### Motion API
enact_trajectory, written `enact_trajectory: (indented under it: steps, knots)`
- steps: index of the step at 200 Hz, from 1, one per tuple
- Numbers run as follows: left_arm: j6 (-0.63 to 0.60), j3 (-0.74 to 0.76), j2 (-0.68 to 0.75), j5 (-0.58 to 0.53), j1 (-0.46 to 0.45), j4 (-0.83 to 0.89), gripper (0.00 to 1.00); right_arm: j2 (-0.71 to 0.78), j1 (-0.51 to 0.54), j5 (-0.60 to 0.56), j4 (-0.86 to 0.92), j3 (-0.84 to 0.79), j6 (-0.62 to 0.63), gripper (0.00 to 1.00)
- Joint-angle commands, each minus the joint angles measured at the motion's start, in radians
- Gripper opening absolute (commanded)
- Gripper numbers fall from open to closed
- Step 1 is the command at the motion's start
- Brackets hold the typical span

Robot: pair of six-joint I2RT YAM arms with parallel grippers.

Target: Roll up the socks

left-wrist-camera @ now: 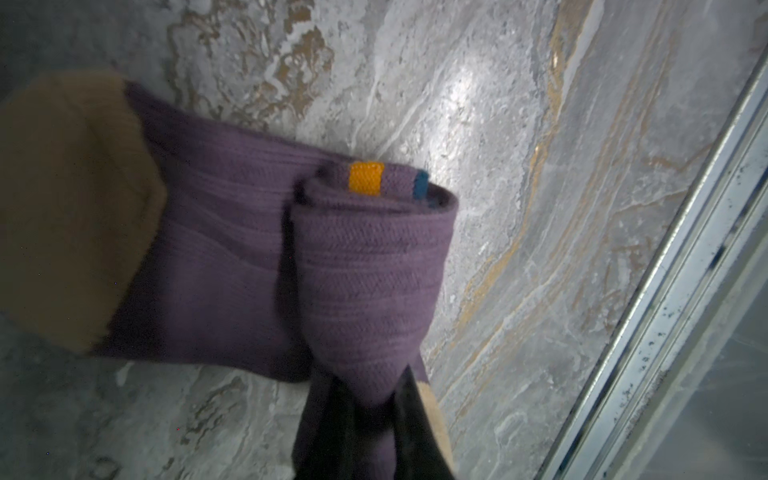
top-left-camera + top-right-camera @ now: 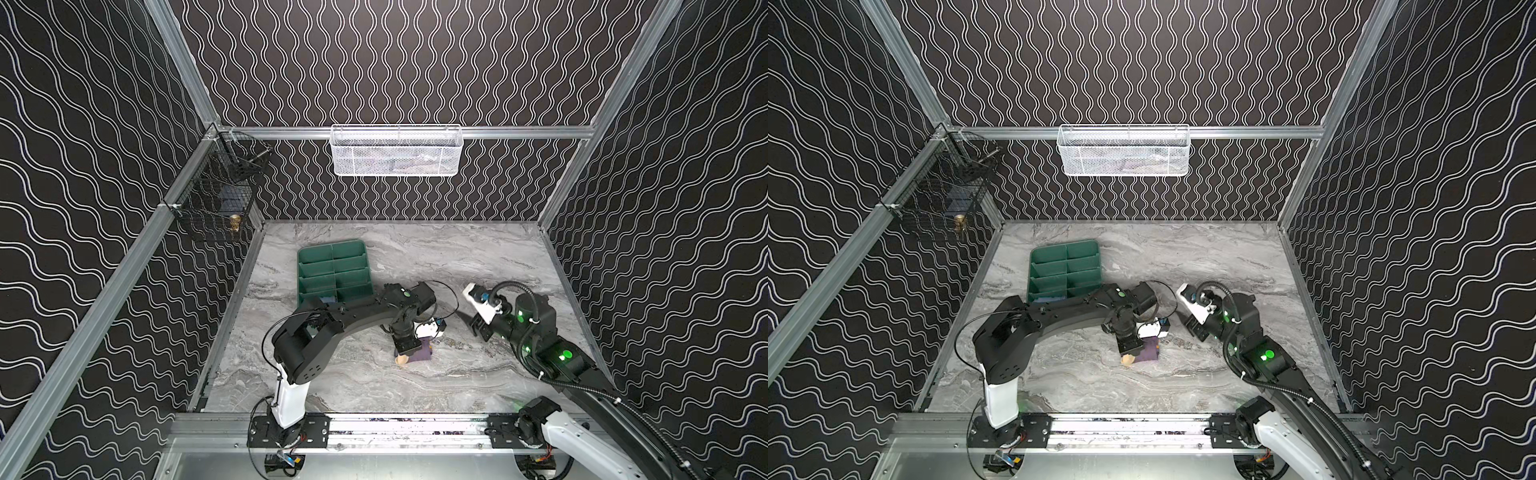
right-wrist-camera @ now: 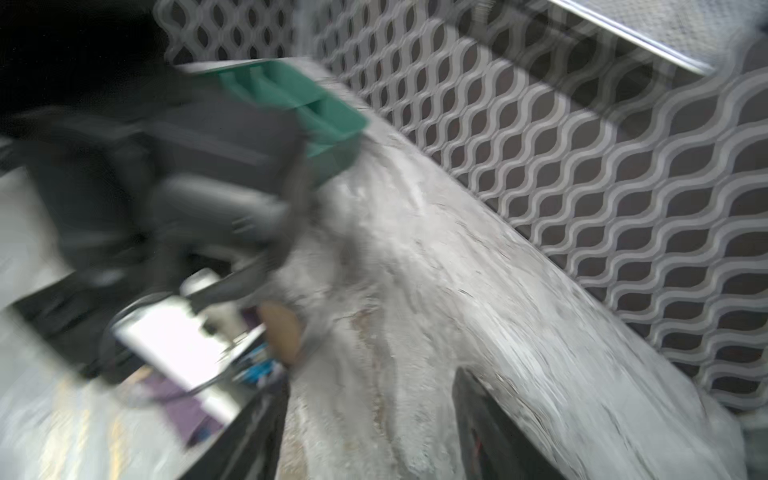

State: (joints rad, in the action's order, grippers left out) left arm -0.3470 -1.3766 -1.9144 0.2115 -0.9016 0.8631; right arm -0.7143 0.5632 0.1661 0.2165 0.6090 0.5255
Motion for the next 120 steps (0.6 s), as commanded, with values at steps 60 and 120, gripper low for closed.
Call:
enact_trajectory:
  steps: [60,120]
  knots:
    - [-0.016,0.111,0.194,-0.057,0.015,-0.135,0.0,-0.11,0.096,-0.201,0.073,0.032,-0.468,0.67]
    - [-0.026,0.193,0.24,-0.015,0.008,-0.205,0.0,-0.446,-0.12,0.184,-0.021,0.061,-0.898,0.59]
